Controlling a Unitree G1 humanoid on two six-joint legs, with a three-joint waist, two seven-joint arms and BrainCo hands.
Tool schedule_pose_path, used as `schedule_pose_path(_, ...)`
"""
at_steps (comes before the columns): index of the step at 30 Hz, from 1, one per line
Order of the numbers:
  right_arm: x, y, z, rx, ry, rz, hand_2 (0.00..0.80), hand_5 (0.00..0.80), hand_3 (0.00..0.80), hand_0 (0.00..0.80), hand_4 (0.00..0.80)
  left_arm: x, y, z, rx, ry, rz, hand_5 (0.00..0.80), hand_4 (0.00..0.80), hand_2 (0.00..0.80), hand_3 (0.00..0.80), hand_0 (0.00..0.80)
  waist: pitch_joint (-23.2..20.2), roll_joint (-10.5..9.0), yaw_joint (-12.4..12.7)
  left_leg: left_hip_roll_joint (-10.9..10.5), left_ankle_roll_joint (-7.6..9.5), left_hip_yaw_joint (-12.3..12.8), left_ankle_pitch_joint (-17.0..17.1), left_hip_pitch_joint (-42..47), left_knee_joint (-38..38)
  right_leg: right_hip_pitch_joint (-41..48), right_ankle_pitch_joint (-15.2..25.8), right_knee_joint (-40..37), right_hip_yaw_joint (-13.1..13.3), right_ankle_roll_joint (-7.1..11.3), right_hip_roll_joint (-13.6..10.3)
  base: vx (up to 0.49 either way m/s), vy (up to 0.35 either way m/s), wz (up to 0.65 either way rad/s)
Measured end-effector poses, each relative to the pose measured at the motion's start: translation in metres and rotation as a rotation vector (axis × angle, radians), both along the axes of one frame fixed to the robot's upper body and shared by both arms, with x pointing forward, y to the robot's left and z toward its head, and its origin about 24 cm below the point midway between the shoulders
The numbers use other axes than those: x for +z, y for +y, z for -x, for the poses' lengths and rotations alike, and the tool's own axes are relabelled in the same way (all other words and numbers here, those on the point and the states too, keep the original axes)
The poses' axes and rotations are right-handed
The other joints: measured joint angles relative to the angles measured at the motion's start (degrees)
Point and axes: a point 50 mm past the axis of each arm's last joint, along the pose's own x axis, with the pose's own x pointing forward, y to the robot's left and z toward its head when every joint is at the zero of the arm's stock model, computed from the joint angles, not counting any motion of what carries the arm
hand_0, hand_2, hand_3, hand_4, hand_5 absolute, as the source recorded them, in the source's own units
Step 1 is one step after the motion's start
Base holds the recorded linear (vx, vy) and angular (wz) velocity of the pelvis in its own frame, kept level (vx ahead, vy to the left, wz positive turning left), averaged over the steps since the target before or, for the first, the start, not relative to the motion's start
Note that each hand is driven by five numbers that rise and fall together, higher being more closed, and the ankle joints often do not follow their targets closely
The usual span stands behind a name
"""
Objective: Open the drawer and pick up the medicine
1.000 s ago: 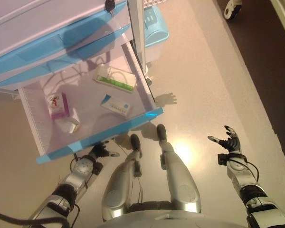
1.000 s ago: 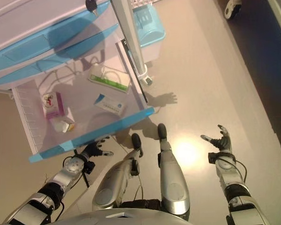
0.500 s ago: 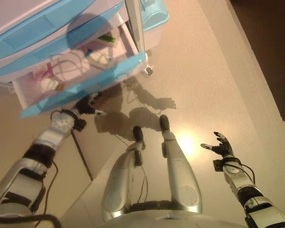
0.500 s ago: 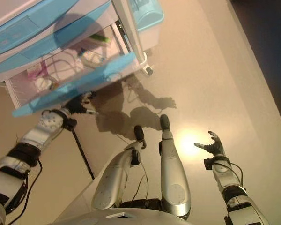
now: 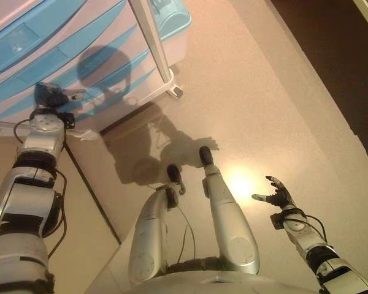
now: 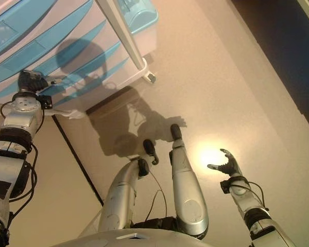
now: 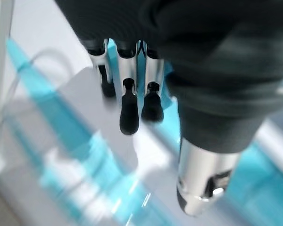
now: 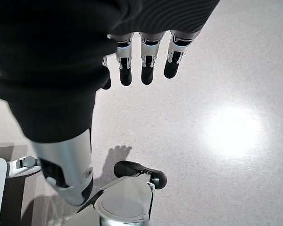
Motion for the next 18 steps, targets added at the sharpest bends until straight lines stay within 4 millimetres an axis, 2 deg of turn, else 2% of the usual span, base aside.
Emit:
schedule_pose_path(5, -0.001, 0.007, -0.001, 0.028, -0.003, -0.01, 0.0, 0.0, 0.0, 0.0, 0.0, 0.007, 0.004, 0.003, 0.041, -0.081, 0.013, 0.0, 0.0, 0.0, 0.0, 0.0, 0.1, -1.47, 0.1, 0.1, 0.02, -1.5, 0.0, -0.8, 0.8, 0.4, 0.0, -0.9, -0.5, 0.03, 0.4, -0.025, -0.043, 0.01)
schedule_pose_path(9, -0.005, 0.016, 0.0, 0.045, 0.005, -0.021, 0.0, 0.0, 0.0, 0.0, 0.0, 0.001, -0.003, 0.001, -0.052, -0.099, 0.108, 0.0, 0.0, 0.0, 0.0, 0.0, 0.1, -1.52, 0.2, -0.1, 0.0, -2.6, -0.3, 0.7, 0.7, 2.6, 0.0, -1.3, -1.3, 0.01, 0.0, -0.013, -0.082, 0.15)
schedule_pose_path(11, -0.007, 0.023, -0.001, 0.053, 0.005, -0.039, 0.0, 0.0, 0.0, 0.0, 0.0, -0.015, -0.012, 0.001, -0.144, -0.102, 0.196, 0.0, 0.0, 0.0, 0.0, 0.0, 0.1, -1.6, 0.7, 0.0, -0.26, -3.3, -0.8, 2.9, 0.4, 5.2, 0.0, -2.0, -1.8, -0.01, 0.0, 0.002, -0.117, 0.13)
schedule_pose_path(14, -0.01, 0.031, -0.001, 0.064, 0.013, -0.051, 0.0, 0.0, 0.0, 0.0, 0.0, -0.053, -0.031, 0.009, -0.305, -0.109, 0.382, 0.0, 0.0, 0.0, 0.0, 0.0, 0.1, -1.65, 2.0, -0.4, -0.69, -4.1, -0.6, 7.6, -2.7, 10.0, 0.1, -4.5, -2.6, -0.14, -0.3, 0.018, -0.1, 0.11)
schedule_pose_path(18, -0.013, 0.031, 0.002, 0.073, 0.045, -0.057, 0.0, 0.0, 0.0, 0.0, 0.0, -0.123, -0.057, 0.039, -0.451, -0.029, 0.597, 0.0, 0.0, 0.0, 0.0, 0.0, 0.0, -1.71, 4.7, -1.8, -1.45, -5.9, 1.8, 15.4, -11.0, 17.1, 0.3, -10.1, -4.6, -0.5, -1.4, 0.07, -0.08, 0.23)
